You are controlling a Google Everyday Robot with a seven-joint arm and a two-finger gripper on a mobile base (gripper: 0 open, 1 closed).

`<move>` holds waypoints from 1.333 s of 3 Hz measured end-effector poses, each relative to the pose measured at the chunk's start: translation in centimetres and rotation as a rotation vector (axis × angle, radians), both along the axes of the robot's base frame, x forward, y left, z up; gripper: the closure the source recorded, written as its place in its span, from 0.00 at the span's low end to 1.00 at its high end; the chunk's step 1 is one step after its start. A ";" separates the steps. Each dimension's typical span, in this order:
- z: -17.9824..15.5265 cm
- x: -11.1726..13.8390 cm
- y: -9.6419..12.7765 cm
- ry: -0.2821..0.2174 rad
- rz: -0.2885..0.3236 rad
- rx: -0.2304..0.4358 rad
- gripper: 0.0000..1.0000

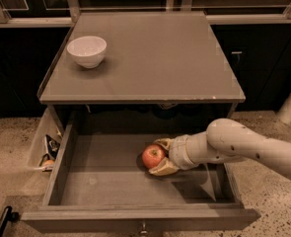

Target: Pick apple from top drawer and place on counter

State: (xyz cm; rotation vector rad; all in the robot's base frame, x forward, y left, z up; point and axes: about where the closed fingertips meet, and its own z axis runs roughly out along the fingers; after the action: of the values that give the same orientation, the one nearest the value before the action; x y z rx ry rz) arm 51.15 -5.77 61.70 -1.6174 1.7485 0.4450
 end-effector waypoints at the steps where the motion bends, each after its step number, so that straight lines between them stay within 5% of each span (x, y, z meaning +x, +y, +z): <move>1: 4.2 -0.9 -0.6 -0.053 0.027 0.016 1.00; 3: 15.1 -0.7 -2.8 -0.164 0.067 0.017 1.00; 4: 19.6 1.6 -6.3 -0.182 0.010 0.018 1.00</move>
Offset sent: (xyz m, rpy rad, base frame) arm -0.0232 -0.0251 0.1742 0.0493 -0.2060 0.1024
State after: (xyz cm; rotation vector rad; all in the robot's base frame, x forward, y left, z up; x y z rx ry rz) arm 52.78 -12.08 81.27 -1.6025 1.5968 0.3073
